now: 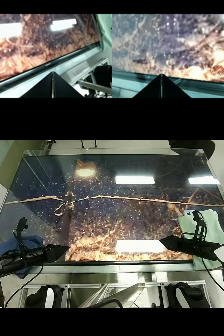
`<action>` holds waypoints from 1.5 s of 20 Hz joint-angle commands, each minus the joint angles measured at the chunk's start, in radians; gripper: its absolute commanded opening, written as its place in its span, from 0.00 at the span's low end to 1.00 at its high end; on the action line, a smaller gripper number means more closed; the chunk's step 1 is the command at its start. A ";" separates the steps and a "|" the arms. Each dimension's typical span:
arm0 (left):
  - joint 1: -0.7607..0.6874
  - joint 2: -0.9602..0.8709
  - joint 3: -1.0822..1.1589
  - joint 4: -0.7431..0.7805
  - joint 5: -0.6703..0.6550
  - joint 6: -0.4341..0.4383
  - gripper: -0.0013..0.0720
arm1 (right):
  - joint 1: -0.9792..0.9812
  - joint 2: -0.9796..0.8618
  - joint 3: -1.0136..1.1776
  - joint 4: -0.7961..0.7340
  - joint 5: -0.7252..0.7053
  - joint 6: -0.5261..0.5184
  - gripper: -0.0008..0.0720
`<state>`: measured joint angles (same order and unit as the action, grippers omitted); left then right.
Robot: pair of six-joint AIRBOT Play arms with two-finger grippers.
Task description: Fold the shirts.
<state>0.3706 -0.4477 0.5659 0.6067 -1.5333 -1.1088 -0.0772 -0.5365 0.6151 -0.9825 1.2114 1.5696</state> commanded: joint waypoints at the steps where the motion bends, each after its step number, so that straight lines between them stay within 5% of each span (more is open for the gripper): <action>1: 0.000 0.001 0.000 0.000 0.000 0.000 0.04 | 0.001 0.001 0.000 0.000 0.000 0.000 0.03; 3: 0.000 0.001 0.000 0.002 0.006 -0.005 0.04 | 0.001 0.001 0.000 0.000 0.000 0.000 0.03; 7: 0.087 -0.056 0.148 0.219 0.097 -0.184 0.04 | 0.001 0.001 0.000 0.000 0.000 0.000 0.03; 8: 0.127 -0.087 0.208 0.301 0.097 -0.201 0.27 | 0.001 0.001 0.000 0.000 0.000 0.000 0.03; 9: 0.168 -0.128 0.267 0.399 0.103 -0.254 0.92 | 0.001 0.001 0.000 0.000 0.000 0.000 0.03; 10: 0.201 -0.169 0.311 0.487 0.116 -0.333 0.96 | 0.001 0.001 0.000 0.000 0.000 0.000 0.03; 17: 0.307 -0.510 0.494 1.000 0.101 -0.429 0.96 | 0.001 0.001 0.000 0.000 0.000 0.000 0.03; 23: 0.419 -0.763 0.498 1.128 0.154 -0.398 0.96 | 0.001 0.001 0.000 0.000 0.000 0.000 0.03; 30: 0.492 -0.995 0.498 1.079 0.225 -0.334 0.96 | 0.001 0.000 0.000 0.000 -0.004 0.000 0.03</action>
<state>0.8440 -1.3594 1.0630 1.7100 -1.3296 -1.4647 -0.0772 -0.5362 0.6151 -0.9829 1.2083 1.5696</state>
